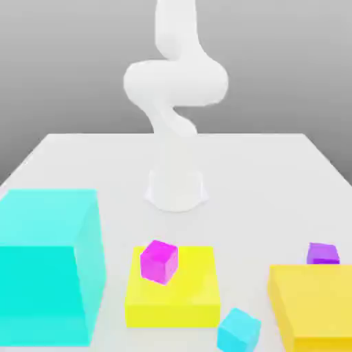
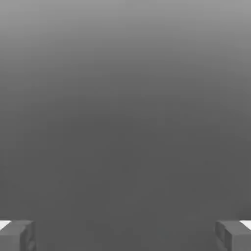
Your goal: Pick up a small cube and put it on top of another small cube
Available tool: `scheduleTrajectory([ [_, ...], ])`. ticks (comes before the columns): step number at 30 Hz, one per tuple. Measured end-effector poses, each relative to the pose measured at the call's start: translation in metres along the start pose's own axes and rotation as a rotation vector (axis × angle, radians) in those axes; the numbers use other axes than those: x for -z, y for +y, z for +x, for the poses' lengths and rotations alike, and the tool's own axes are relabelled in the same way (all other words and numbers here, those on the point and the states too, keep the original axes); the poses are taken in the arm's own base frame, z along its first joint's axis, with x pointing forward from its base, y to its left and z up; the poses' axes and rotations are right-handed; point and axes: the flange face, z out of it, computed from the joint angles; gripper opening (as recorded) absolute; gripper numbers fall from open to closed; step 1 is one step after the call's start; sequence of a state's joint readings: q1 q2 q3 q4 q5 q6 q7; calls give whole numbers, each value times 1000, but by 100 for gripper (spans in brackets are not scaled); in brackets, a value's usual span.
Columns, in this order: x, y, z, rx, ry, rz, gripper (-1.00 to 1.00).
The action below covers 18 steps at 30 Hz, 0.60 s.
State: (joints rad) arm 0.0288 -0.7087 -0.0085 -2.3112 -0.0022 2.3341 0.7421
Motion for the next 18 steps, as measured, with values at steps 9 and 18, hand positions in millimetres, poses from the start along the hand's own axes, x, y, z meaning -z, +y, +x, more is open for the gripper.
scheduleTrajectory([
  [9, -172, -3, -44, 268, -231, -108, 0],
  [18, -318, 28, -134, 539, -470, -187, 0],
])
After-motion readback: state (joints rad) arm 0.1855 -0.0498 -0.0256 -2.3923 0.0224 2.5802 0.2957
